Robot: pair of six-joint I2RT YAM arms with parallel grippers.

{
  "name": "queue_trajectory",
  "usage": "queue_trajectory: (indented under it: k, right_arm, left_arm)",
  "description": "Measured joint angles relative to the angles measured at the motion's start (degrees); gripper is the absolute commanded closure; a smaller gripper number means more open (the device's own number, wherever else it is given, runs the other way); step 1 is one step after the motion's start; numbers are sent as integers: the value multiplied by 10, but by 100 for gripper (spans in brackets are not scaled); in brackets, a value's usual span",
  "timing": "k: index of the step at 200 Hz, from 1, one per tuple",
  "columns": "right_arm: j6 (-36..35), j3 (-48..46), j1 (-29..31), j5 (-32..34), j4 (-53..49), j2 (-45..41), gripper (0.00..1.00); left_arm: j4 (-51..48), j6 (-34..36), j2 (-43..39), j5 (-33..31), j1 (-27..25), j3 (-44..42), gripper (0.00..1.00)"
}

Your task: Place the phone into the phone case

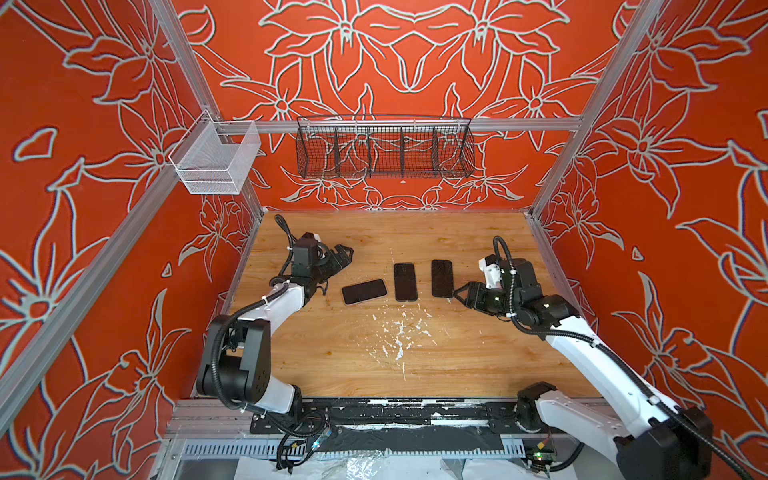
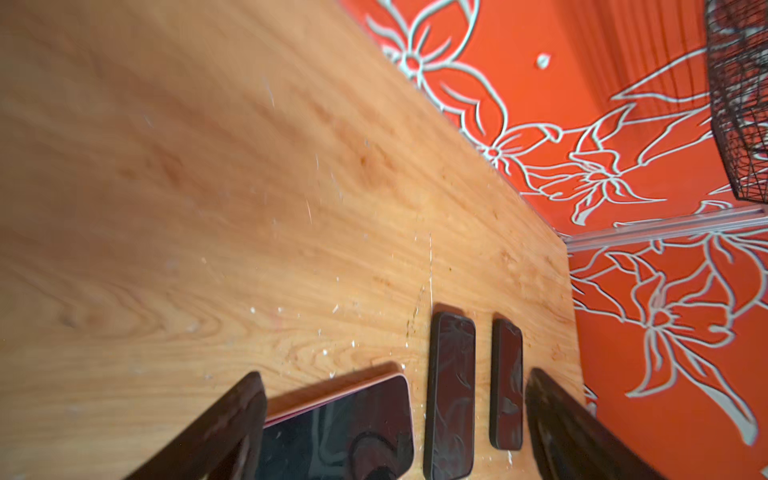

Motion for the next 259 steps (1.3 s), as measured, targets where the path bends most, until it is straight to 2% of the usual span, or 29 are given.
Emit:
queue_trajectory:
  k: [30, 59, 77, 99, 116, 139, 165, 185, 202, 229, 259]
  right_arm:
    - [-25, 6, -5, 68, -10, -10, 41]
    - [-70, 3, -8, 206, 2, -43, 37]
    - [-109, -30, -8, 304, 56, -84, 36]
    - [-178, -123, -9, 411, 161, -142, 33]
    - [-234, -198, -11, 468, 236, -164, 31]
    - [-286, -270, -14, 512, 320, -149, 31]
    - [-311, -319, -21, 516, 428, -82, 31]
    - [-323, -344, -34, 492, 516, -12, 31]
    - [-333, -351, -54, 447, 582, 45, 32]
    - [-348, -351, -102, 367, 647, 78, 34]
    - [-342, -355, -173, 293, 758, 145, 35]
  left_arm:
    - [-112, 44, -63, -82, 1, 40, 1]
    - [-182, 92, -170, -206, 2, 38, 2]
    - [-166, 130, -247, -283, 2, -11, 2]
    - [-112, 172, -305, -346, 4, -113, 2]
    - [-76, 195, -301, -367, 6, -177, 2]
    - [-15, 225, -243, -366, 9, -243, 2]
    - [78, 265, -186, -343, 11, -293, 2]
    - [150, 299, -140, -308, 18, -303, 2]
    - [225, 320, -114, -265, 32, -318, 2]
    - [327, 337, -70, -197, 57, -350, 2]
    - [333, 345, -46, -130, 82, -340, 2]
